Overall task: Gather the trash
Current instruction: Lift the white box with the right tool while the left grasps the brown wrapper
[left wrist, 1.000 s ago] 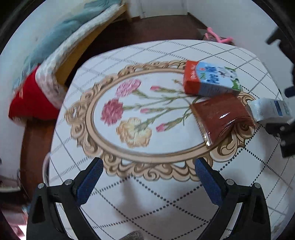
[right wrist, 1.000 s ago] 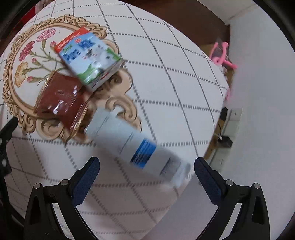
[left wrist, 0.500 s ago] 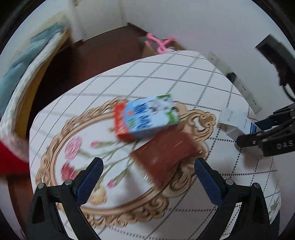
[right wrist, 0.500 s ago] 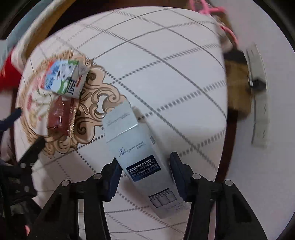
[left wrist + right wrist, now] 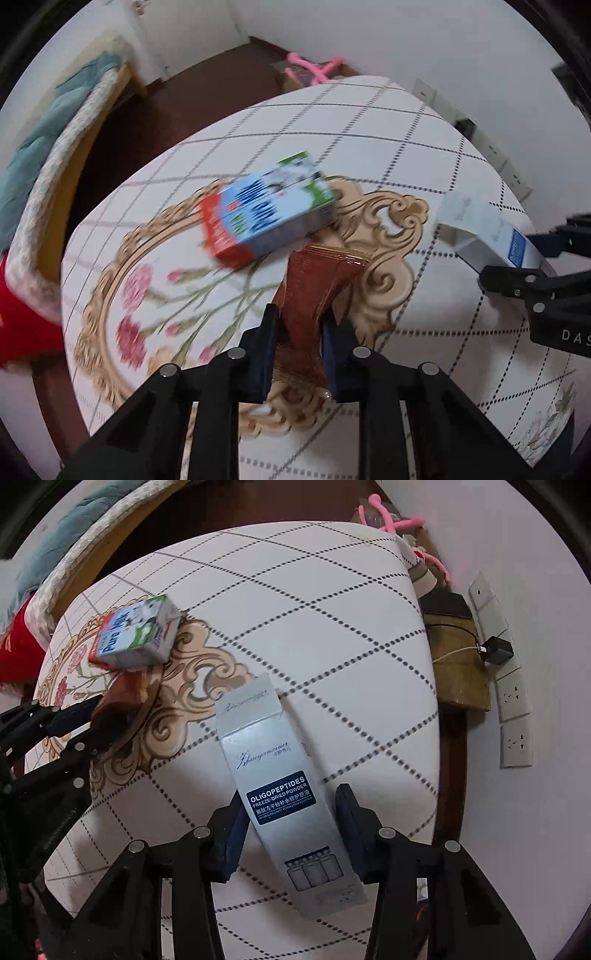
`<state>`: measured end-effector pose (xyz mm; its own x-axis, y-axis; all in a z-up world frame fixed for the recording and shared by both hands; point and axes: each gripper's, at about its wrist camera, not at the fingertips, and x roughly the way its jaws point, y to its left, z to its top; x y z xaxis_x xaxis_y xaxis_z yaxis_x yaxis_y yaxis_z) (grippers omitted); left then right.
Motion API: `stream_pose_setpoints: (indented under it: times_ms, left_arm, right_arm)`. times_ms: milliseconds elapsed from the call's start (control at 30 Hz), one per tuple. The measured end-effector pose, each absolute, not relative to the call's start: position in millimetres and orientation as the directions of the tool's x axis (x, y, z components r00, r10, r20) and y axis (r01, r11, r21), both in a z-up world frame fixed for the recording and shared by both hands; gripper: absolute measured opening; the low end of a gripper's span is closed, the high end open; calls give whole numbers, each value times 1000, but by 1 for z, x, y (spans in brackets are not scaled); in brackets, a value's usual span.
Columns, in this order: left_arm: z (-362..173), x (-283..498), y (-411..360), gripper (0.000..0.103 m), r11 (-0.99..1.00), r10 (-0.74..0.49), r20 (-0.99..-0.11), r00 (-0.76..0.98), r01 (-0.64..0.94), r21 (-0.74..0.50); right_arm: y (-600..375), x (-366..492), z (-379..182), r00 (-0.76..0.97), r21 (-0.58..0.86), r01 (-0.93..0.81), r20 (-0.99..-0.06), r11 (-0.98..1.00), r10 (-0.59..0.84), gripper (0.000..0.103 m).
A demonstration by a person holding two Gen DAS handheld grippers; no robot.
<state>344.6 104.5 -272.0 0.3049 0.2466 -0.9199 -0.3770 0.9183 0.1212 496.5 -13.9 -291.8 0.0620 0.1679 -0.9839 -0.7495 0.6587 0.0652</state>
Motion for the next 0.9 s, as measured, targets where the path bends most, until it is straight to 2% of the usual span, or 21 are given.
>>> stream_pose_setpoints:
  times_ms: [333, 900]
  left_arm:
    - [-232, 258, 120, 17, 817, 363, -876, 319, -560, 135]
    - [-153, 69, 185, 17, 621, 511, -810, 288, -775, 117]
  right_arm:
    - [-27, 452, -266, 113, 91, -734, -961, 673, 253, 45]
    - [26, 322, -179, 30, 253, -791, -893, 557, 449, 43]
